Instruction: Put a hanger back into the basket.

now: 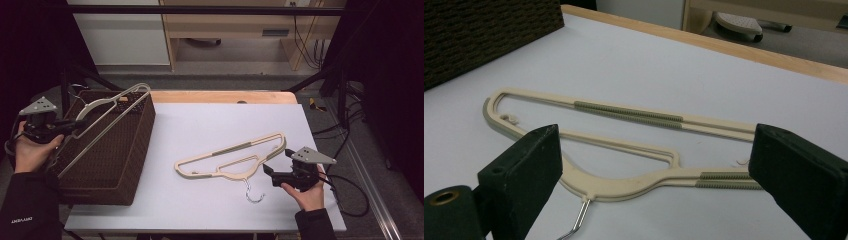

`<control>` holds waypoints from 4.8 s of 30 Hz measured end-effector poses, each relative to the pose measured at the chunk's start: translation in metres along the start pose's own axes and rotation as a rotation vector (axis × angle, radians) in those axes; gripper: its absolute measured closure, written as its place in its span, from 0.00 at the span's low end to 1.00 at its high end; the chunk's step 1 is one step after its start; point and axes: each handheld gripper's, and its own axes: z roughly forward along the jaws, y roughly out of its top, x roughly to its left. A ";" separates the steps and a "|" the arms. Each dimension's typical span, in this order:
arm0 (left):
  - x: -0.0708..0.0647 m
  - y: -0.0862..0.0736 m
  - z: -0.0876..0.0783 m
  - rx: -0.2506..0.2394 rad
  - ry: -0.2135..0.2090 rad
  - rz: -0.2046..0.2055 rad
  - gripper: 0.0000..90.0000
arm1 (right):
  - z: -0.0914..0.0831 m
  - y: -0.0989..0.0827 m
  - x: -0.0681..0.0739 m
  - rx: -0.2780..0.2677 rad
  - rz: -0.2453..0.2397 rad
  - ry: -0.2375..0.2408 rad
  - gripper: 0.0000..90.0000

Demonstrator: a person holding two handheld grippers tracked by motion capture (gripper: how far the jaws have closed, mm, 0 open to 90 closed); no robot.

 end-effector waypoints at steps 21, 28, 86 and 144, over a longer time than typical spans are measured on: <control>0.006 -0.041 0.044 0.221 0.120 -0.100 0.92 | 0.004 -0.001 0.002 0.016 -0.005 0.007 0.09; 0.019 -0.056 0.030 0.237 0.200 -0.182 0.80 | 0.006 -0.002 0.003 0.019 -0.001 0.006 0.09; -0.233 -0.020 0.059 -0.213 -0.226 0.055 0.14 | 0.019 -0.019 0.028 0.103 0.025 0.049 0.14; -0.253 -0.040 0.098 -0.075 -0.248 0.109 0.14 | 0.071 -0.046 0.045 0.391 0.191 0.059 0.98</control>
